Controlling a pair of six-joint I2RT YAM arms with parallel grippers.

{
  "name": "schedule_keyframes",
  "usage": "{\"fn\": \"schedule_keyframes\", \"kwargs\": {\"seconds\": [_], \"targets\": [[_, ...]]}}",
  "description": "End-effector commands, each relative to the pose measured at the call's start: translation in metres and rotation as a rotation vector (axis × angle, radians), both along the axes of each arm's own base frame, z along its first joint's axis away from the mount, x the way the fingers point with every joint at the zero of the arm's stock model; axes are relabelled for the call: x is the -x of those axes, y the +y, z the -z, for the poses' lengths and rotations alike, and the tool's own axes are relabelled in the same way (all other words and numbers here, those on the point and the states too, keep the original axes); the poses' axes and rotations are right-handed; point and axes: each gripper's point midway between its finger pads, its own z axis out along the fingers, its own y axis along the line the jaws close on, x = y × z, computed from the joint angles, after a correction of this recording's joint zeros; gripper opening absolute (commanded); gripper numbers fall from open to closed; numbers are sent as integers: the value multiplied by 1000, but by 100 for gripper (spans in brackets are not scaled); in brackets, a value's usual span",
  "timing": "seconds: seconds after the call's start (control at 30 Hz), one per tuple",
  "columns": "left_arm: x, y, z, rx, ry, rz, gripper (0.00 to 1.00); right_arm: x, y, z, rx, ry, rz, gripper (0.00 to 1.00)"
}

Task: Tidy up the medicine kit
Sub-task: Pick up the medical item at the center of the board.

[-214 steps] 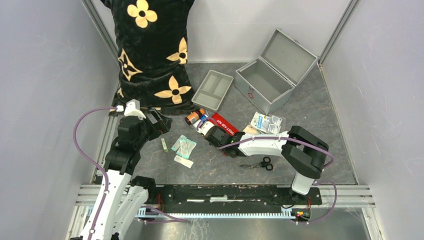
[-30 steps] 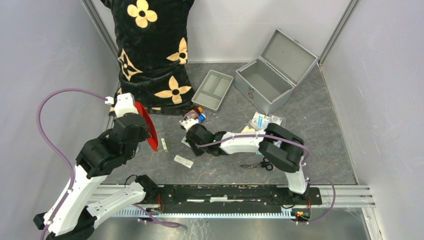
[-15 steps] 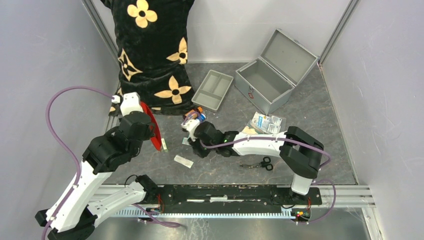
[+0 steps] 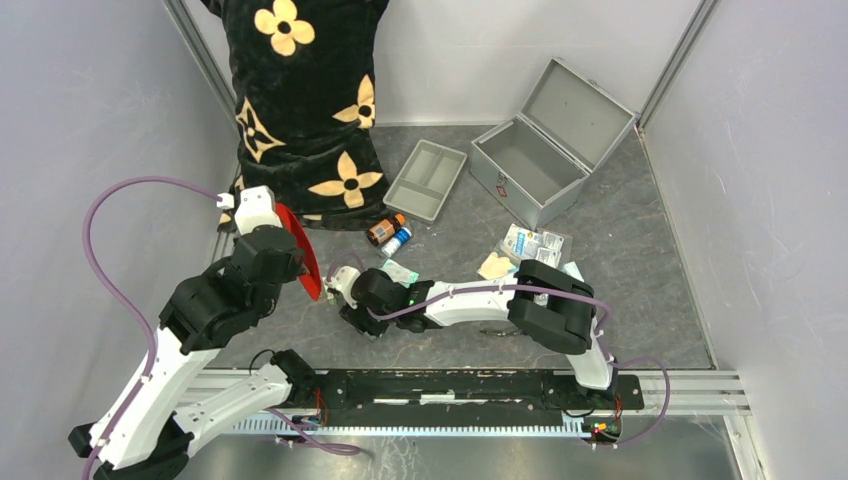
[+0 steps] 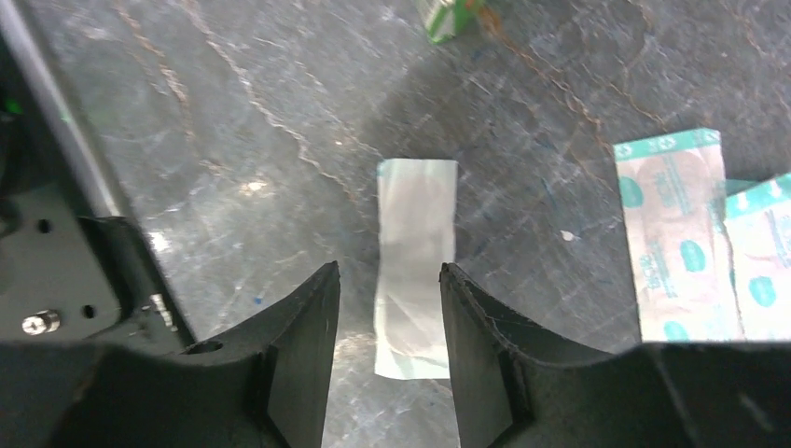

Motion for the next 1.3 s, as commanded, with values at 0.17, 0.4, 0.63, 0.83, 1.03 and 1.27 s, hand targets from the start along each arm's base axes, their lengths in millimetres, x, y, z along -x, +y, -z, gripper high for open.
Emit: {"fn": "schedule_keyframes", "kwargs": {"seconds": [0.17,0.4,0.63,0.83,1.03,1.27], "targets": [[0,7,-17,9,-57,-22,2,-19,-4,0,30,-133,23,56],[1,9,-18,6,-58,-27,2,-9,-14,19,89,-108,-16,57],[1,9,-20,7,-61,-29,2,-8,-46,37,160,-95,52,45],[-1,5,-18,14,-54,-17,2,-13,-85,34,197,-115,153,33],[-8,-31,-12,66,-31,144,2,-18,-128,22,168,-99,243,30],[-16,-93,11,147,33,396,2,-21,-156,3,67,-29,328,28]]}}
